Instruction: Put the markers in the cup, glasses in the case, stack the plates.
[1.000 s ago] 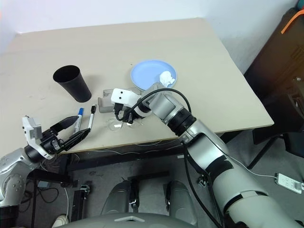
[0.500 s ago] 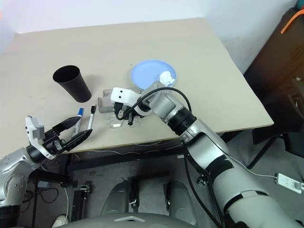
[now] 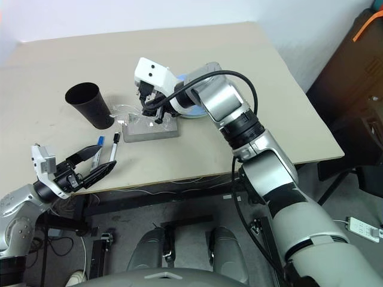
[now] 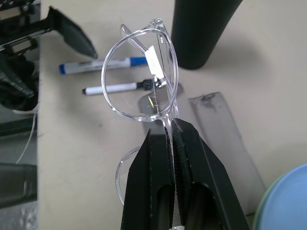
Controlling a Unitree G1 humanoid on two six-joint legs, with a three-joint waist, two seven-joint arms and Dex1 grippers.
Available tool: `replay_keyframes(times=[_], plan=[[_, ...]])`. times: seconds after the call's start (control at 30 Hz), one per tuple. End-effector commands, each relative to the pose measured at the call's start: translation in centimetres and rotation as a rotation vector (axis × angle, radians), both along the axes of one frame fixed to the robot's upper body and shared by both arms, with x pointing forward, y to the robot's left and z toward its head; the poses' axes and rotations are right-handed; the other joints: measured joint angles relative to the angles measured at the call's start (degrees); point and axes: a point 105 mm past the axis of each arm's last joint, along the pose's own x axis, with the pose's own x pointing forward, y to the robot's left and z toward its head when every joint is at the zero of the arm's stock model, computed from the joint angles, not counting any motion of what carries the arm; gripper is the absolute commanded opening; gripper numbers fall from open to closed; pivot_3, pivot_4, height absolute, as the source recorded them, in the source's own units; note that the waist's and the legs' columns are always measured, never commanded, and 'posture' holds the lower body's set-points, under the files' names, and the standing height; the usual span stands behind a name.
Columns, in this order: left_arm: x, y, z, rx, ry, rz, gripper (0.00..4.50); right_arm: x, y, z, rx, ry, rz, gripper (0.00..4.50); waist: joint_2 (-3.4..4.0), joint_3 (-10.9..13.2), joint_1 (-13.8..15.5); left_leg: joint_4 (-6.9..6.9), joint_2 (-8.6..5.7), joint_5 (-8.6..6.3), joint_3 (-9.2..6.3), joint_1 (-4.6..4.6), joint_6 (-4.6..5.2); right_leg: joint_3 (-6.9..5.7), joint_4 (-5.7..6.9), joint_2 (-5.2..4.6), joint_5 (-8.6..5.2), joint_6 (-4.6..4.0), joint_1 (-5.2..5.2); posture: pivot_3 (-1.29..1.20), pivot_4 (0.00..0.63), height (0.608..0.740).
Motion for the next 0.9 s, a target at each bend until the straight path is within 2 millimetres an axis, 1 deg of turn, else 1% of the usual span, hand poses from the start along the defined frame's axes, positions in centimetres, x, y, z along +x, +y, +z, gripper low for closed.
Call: replay_keyframes(times=[0.03, 0.1, 0.17, 0.3, 0.4, 0.5, 0.6, 0.77, 0.83, 0.9], plan=[[0.0, 0.1, 0.8, 0.002, -0.039, 0.003, 4.50, 1.1, 0.6, 1.5, 0.026, -0.087, -0.025, 0.03, 0.00, 0.00, -0.02, 0.00, 0.00, 0.00, 0.00, 0.00, 0.00, 0.00, 0.00, 0.00, 0.00, 0.00, 0.01, 0.00, 0.150, 0.738], [0.0, 0.1, 0.9, 0.002, -0.042, 0.004, 4.50, 1.9, 1.0, 1.1, 0.025, -0.122, -0.048, 0.03, 0.00, 0.00, -0.03, 0.00, 0.00, 0.00, 0.00, 0.00, 0.00, 0.00, 0.00, 0.00, 0.00, 0.00, 0.01, 0.00, 0.150, 0.738], [-0.1, 0.1, 0.9, 0.009, -0.042, 0.002, 4.50, 2.5, 1.6, 0.8, 0.035, -0.197, -0.052, 0.03, 0.00, 0.00, -0.06, -0.01, 0.00, 0.00, 0.01, 0.00, 0.00, 0.00, 0.00, 0.01, 0.00, 0.00, 0.00, 0.00, 0.150, 0.738], [-0.3, 0.3, 1.1, 0.014, -0.047, 0.009, 4.50, 3.0, 2.3, 0.0, 0.024, -0.276, -0.028, 0.03, 0.00, 0.00, -0.10, -0.03, 0.00, 0.01, 0.02, -0.02, 0.00, 0.00, -0.01, 0.01, 0.00, 0.01, 0.00, 0.00, 0.150, 0.738], [-0.6, 0.6, 1.1, 0.022, -0.046, 0.017, 4.50, 3.8, 2.5, -1.1, -0.024, -0.344, -0.043, 0.03, 0.01, 0.01, -0.14, -0.02, 0.00, 0.02, 0.03, -0.02, 0.00, 0.01, -0.01, 0.01, 0.00, 0.01, -0.01, 0.00, 0.150, 0.738], [-0.7, 0.7, 1.1, 0.031, -0.043, 0.020, 4.50, 4.2, 2.3, -2.5, -0.084, -0.355, -0.059, 0.03, 0.00, 0.00, -0.15, -0.02, 0.00, 0.02, 0.02, 0.00, -0.01, 0.01, 0.01, 0.01, 0.00, 0.01, -0.01, 0.00, 0.150, 0.738], [-0.9, 0.7, 1.0, 0.037, -0.040, 0.021, 4.50, 4.0, 2.5, -4.0, -0.142, -0.347, -0.040, 0.03, 0.01, 0.01, -0.14, -0.01, 0.01, 0.03, 0.01, 0.00, -0.02, 0.01, 0.01, 0.00, 0.00, 0.01, 0.00, 0.00, 0.150, 0.738], [-1.1, 0.7, 1.0, 0.042, -0.035, 0.019, 4.50, 3.2, 2.9, -5.6, -0.213, -0.325, 0.018, 0.03, 0.01, 0.00, -0.15, -0.03, 0.01, 0.03, 0.01, -0.01, -0.02, 0.01, 0.00, 0.00, 0.00, 0.01, 0.00, 0.00, 0.150, 0.738], [-1.1, 0.7, 1.0, 0.042, -0.036, 0.020, 4.50, 3.1, 2.8, -6.1, -0.249, -0.332, 0.030, 0.03, 0.01, 0.01, -0.15, -0.03, 0.01, 0.03, 0.01, -0.01, -0.02, 0.01, 0.00, 0.00, 0.00, 0.01, -0.01, 0.00, 0.150, 0.738], [-1.2, 0.6, 1.0, 0.041, -0.036, 0.020, 4.50, 3.0, 2.4, -6.9, -0.310, -0.342, 0.050, 0.03, 0.00, 0.00, -0.09, -0.02, 0.01, 0.03, 0.01, 0.00, -0.02, 0.01, 0.01, 0.00, 0.00, 0.01, 0.00, 0.00, 0.150, 0.738]])
